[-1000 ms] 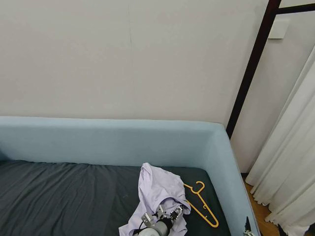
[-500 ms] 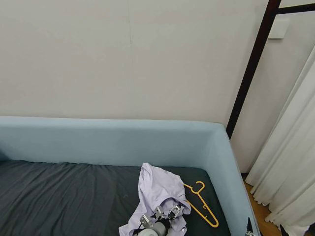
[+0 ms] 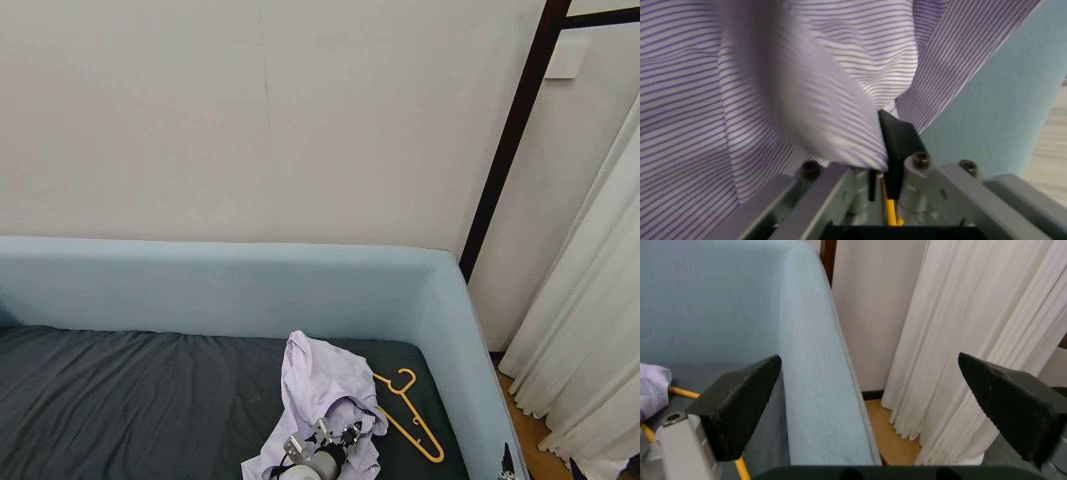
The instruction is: Pick up the clothes from the sofa and hang them on the clothes hanger.
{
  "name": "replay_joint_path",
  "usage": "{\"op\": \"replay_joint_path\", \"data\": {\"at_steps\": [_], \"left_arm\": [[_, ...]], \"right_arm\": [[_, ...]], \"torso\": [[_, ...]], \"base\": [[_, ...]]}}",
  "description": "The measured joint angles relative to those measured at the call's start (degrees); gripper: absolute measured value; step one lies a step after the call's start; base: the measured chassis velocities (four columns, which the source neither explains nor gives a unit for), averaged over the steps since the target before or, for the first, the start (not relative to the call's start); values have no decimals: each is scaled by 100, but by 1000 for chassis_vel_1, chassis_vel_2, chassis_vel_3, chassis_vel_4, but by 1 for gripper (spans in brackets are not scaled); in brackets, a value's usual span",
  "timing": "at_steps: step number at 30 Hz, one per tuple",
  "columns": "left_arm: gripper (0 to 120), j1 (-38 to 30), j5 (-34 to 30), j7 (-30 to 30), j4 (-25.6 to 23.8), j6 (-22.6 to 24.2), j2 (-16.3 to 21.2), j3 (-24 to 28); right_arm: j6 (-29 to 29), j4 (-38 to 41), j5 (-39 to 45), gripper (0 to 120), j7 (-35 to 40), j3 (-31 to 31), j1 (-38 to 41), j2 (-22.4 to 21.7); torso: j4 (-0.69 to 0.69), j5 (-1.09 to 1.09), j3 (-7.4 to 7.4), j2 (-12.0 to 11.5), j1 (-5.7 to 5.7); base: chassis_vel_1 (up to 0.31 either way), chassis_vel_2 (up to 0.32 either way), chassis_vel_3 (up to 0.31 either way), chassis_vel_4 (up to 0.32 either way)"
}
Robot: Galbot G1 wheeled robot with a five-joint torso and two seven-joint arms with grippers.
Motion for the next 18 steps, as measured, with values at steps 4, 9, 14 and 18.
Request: {"op": "replay_joint_path", "data": {"at_steps": [4,9,14,18], "left_arm": [[0,97,103,-61,-230,0,119,57],[0,361,536,-188,-857,21,601,146],[0,517,1105,-286,-1463,143,1147,174],[0,565,1432,-332,-1955,294,1636,135]], "right_arm": [[0,-10,1,100,0,-32,31,20],[-1,-3,31,100,4,-119,80,31],[-18,57,101,100,15,-207,119,-8],[-43,136,196,100,22,-319,142,-67]], "torso": [[0,0,0,0,0],[0,-1,0,0,0],[0,-1,0,0,0],[0,-1,0,0,0]], "base": [[0,0,0,0],[0,0,0,0],[0,0,0,0],[0,0,0,0]]}}
